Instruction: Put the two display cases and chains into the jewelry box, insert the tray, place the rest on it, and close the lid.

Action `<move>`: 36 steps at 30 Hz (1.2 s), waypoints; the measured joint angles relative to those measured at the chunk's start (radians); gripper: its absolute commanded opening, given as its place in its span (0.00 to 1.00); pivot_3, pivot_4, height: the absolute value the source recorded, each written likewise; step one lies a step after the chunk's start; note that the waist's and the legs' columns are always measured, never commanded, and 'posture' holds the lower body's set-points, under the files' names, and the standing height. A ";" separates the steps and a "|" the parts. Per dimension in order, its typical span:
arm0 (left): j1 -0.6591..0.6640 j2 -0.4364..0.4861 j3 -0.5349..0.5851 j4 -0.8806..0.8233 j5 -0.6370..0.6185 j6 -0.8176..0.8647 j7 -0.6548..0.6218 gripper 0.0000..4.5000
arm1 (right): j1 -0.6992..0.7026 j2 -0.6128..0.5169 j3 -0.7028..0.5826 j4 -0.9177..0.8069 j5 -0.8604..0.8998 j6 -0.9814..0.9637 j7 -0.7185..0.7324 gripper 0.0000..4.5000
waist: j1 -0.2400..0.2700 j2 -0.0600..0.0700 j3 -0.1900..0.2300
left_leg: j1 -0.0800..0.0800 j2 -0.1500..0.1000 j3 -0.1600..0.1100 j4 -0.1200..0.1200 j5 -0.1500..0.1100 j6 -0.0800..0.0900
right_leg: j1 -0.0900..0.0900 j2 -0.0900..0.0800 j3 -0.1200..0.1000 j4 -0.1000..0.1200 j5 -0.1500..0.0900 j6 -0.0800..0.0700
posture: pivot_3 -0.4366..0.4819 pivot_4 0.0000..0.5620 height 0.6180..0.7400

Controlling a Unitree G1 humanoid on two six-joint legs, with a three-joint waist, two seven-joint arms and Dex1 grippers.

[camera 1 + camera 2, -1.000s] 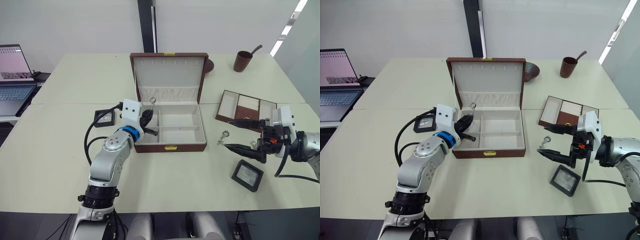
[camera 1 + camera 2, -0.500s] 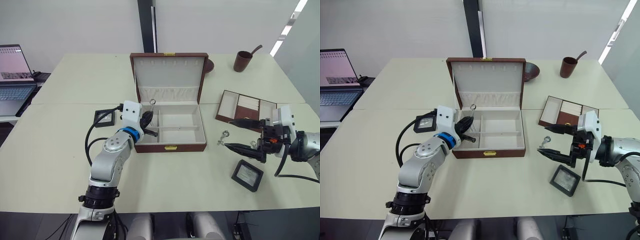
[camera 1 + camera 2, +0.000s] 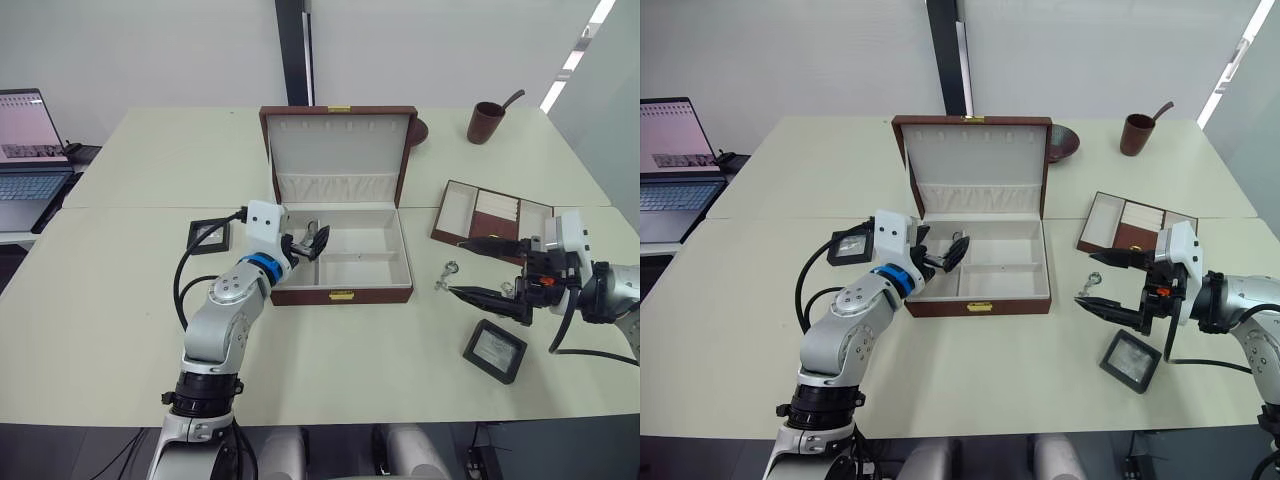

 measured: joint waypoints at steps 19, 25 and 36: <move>0.151 0.471 0.270 -0.140 -0.383 0.178 -0.454 0.99 | 0.067 -0.021 -0.105 0.097 0.017 0.018 -0.001 1.00 | -0.004 0.000 0.000 | 0.001 0.002 0.001 -0.001 0.000 0.000 | 0.000 0.002 0.000 0.000 -0.001 0.000 | 0.48 0.27 1.00; 0.251 0.617 0.414 -0.009 -0.363 0.120 -0.534 0.99 | 0.160 -0.021 -0.196 0.217 -0.016 -0.017 -0.008 1.00 | -0.001 0.000 0.000 | 0.000 0.002 0.001 -0.002 0.000 0.000 | -0.001 0.000 0.000 -0.001 -0.001 -0.001 | 0.48 0.27 1.00; 0.432 0.657 0.575 0.200 -0.247 -0.058 -0.546 0.99 | 0.184 0.011 -0.250 0.543 -0.153 -0.247 -0.031 1.00 | -0.006 0.001 0.000 | 0.001 0.003 0.002 -0.002 0.000 0.000 | -0.001 0.001 0.001 -0.001 -0.001 -0.001 | 0.48 0.27 1.00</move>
